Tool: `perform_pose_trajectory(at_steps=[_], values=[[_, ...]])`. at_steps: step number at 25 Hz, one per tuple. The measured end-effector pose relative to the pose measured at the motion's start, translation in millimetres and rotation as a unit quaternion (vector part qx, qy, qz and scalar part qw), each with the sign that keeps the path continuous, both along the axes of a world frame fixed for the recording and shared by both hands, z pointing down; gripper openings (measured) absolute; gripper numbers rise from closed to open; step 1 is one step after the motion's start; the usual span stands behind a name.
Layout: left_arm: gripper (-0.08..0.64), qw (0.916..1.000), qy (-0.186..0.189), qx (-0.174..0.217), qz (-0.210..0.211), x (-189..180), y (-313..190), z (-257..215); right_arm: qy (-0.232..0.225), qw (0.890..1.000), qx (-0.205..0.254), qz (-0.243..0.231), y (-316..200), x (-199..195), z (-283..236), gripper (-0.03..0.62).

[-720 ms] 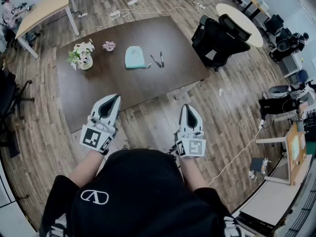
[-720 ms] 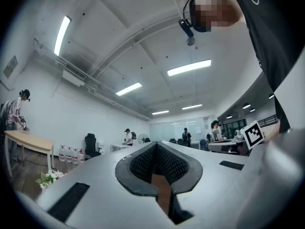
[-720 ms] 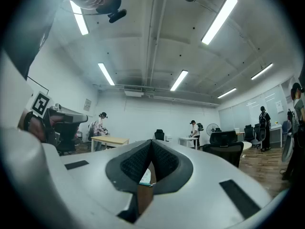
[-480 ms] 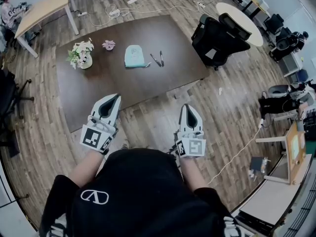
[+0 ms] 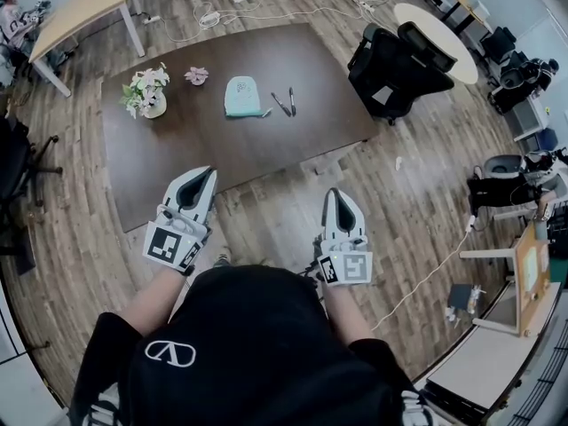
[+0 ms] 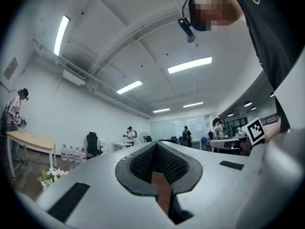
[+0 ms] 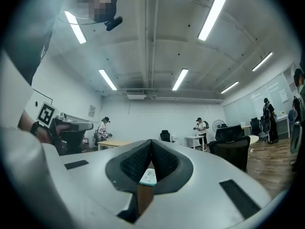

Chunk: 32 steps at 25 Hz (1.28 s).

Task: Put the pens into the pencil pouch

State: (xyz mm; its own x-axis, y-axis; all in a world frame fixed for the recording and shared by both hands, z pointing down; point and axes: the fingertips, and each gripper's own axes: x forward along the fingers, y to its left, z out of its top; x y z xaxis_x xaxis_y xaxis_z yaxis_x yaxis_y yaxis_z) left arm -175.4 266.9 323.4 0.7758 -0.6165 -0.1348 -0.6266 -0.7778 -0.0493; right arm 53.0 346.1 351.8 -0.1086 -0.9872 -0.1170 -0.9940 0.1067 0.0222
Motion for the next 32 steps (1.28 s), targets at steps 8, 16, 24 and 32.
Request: perform_pose_trajectory(at_steps=[8, 16, 24, 32], values=[[0.002, 0.9998, -0.013, 0.002, -0.017, 34, 11, 5, -0.013, 1.0, 0.009, -0.015, 8, 35, 4, -0.002], [0.003, 0.999, -0.029, 0.011, -0.033, 60, 1, 8, -0.024, 0.999, 0.015, -0.03, -10, 64, 16, -0.002], [0.002, 0.9994, -0.017, 0.004, -0.03, 56, -80, 16, -0.008, 1.0, 0.014, -0.024, -82, 62, 13, -0.002], [0.003, 1.0, -0.002, 0.0, -0.003, 59, -209, 15, 0.006, 1.0, 0.001, 0.01, -192, 61, 7, 0.0]])
